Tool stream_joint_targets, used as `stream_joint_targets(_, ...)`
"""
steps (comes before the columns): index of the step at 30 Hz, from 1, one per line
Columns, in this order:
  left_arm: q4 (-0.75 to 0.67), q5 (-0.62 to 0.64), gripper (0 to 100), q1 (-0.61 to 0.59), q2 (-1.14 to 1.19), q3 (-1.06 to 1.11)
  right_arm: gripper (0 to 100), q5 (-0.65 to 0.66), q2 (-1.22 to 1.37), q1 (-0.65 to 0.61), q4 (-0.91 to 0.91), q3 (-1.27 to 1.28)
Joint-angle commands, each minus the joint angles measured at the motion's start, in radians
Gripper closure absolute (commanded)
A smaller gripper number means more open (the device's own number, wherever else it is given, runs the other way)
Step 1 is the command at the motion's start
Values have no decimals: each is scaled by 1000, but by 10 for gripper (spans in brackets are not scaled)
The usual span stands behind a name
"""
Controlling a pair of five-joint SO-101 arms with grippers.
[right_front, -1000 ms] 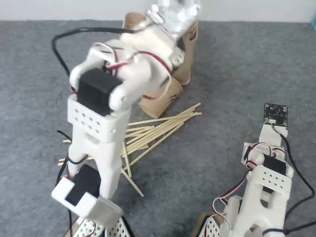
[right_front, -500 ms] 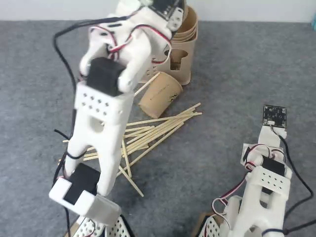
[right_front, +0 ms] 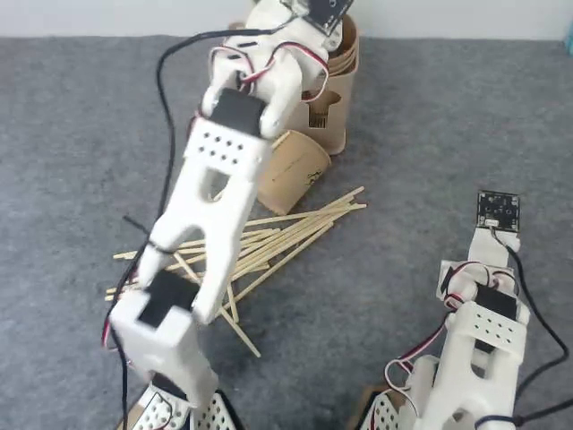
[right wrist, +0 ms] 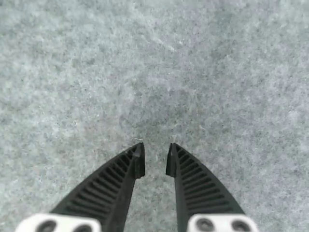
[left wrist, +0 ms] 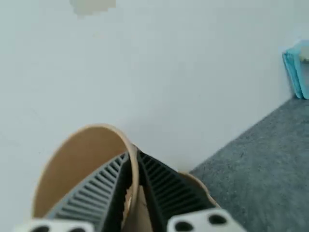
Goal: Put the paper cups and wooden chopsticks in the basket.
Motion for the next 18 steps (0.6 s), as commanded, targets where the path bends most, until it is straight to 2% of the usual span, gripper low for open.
stream_joint_targets(1, 68, -8, 988, 5, 61, -153, 903, 14, -28, 4, -19, -3)
stream_joint_targets(12, 396, -14, 981, 18, 219, -423, 903, 14, -28, 4, -19, -3)
stream_joint_targets(14, 476, -14, 930, 26, 218, -469, 903, 14, -28, 4, -19, -3)
stream_joint_targets(18, 638, -14, 718, 51, 221, -616, 903, 14, -27, 4, -21, -3)
